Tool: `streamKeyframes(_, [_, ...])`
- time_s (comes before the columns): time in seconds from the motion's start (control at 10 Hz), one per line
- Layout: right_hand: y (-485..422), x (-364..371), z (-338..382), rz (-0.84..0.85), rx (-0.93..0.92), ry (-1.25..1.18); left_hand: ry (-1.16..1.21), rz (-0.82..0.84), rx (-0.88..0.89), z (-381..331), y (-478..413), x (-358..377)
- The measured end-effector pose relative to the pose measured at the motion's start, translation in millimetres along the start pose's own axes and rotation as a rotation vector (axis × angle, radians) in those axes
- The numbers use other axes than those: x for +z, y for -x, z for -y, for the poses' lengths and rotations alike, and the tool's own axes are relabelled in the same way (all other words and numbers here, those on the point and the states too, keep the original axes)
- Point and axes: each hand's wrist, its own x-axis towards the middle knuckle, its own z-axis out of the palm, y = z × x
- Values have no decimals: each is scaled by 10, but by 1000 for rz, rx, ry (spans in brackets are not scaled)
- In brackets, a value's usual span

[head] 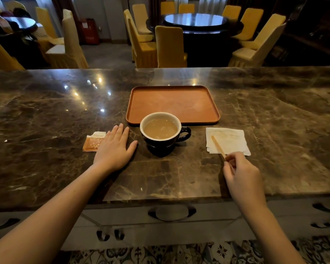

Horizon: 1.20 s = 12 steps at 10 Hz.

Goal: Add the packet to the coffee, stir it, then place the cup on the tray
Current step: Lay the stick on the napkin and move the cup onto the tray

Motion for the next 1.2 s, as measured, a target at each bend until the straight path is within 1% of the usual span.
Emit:
streamKeyframes(0.1, [-105, 2, 46, 60, 122, 70, -4, -2, 2, 4, -9, 7])
streamKeyframes(0.2, [-195, -28, 53, 122, 178, 225, -7, -2, 1, 5, -19, 14])
streamKeyframes(0.3, [-235, -73, 70, 129, 199, 321, -1, -13, 9, 17, -20, 18])
streamKeyframes(0.4, [-230, -114, 76, 119, 209, 358, -1, -13, 5, 21, -5, 32])
streamKeyframes(0.5, [-185, -126, 41, 74, 194, 313, 4, -12, 7, 18, -13, 32])
streamKeyframes(0.6, [-144, -135, 17, -13, 196, 226, 6, -9, 12, 8, -17, 24])
streamKeyframes(0.7, [-148, -110, 40, -50, 223, 218, 1, -9, 14, 17, -12, 16])
streamKeyframes(0.8, [-154, -28, 77, 3, 256, 279, -2, -5, 17, 18, -19, 16])
streamKeyframes(0.9, [-125, 29, 130, 38, 245, 328, -3, -7, 15, 22, -16, 16])
streamKeyframes(1.2, [-43, 51, 167, 40, 209, 317, 4, -3, 13, 20, -12, 18])
